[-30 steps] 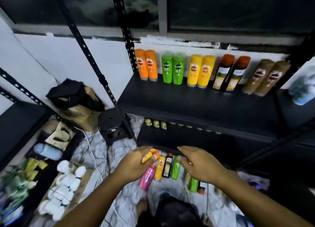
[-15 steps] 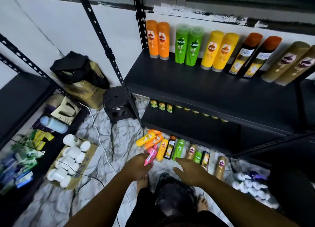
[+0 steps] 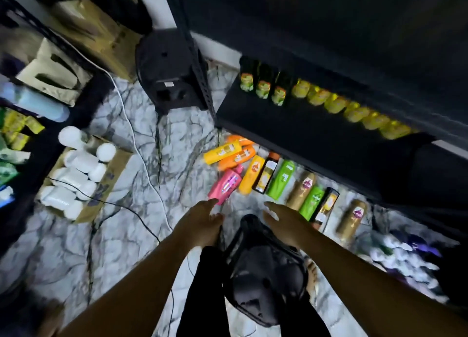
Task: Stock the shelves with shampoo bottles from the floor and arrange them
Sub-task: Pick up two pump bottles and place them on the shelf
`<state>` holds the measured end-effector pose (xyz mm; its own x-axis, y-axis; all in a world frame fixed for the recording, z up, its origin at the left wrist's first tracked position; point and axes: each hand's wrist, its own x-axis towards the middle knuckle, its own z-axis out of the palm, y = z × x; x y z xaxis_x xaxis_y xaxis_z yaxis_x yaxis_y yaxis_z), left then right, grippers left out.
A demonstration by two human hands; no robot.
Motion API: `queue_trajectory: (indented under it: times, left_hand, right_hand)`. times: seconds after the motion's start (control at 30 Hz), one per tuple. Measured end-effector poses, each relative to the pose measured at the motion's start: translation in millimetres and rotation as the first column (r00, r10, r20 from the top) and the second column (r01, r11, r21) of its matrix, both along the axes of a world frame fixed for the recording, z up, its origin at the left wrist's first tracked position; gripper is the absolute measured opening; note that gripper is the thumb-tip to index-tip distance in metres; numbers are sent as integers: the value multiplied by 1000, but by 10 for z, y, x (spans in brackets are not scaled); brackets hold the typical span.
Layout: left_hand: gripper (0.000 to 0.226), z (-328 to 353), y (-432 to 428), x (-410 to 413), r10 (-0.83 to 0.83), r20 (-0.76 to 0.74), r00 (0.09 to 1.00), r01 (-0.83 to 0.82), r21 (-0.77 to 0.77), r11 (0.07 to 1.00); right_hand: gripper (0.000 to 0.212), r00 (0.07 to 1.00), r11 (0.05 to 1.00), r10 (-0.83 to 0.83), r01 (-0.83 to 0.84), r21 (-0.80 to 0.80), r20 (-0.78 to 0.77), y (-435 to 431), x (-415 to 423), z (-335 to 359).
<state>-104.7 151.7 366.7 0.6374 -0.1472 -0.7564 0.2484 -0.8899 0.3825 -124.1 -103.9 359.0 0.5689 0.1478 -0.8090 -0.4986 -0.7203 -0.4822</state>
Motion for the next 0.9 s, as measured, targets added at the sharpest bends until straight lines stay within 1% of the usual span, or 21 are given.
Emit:
queue_trajectory:
  times: [0.13, 0.27, 0.37, 0.43, 0.5, 0.57, 0.7, 0.77, 0.83, 0.9]
  left_hand:
    - [63, -1206, 114, 208, -11, -23, 1000, 11, 3, 1000]
    - [71, -2432, 219, 411, 24, -18, 1000, -24, 6, 1000]
    - [74, -3162, 249, 542, 74, -13, 997, -74, -10, 997]
    - [90, -3537, 271, 626, 98, -28, 995, -98, -24, 995]
    - [106, -3825, 299, 696, 111, -19, 994, -111, -50, 993]
    - [110, -4083, 321, 722, 137, -27, 990, -139, -87, 986]
    - [107, -4496, 367, 743, 171, -57, 984, -177, -117, 977]
    - [107, -4503, 345, 777, 139, -69, 988, -147, -125, 981]
    - [97, -4433, 325, 796, 113, -73, 991, -122, -129, 984]
    - [87, -4460, 368, 784, 123, -71, 990, -133, -157, 979]
  right_hand:
    - [52, 1000, 1000, -17, 17, 24, -9, 136, 190, -1220]
    - [48, 987, 986, -163, 163, 46, -1, 385, 368, -2423]
    - [50, 976, 977, -213, 212, 14, 54, 604, 556, -3156]
    - [51, 958, 963, -269, 268, 24, 95, 753, 695, -3519]
    - [44, 940, 949, -314, 309, 54, 131, 901, 825, -3776]
    - [38, 926, 938, -346, 339, 66, 151, 1015, 951, -4007]
    - [51, 903, 905, -422, 424, -14, 85, 1116, 1168, -4284]
    - [56, 882, 883, -470, 470, 12, 40, 1130, 1215, -4344]
    - [59, 867, 867, -498, 497, 41, 12, 1116, 1239, -4364]
    - [57, 837, 834, -548, 547, 75, -13, 1086, 1235, -4377]
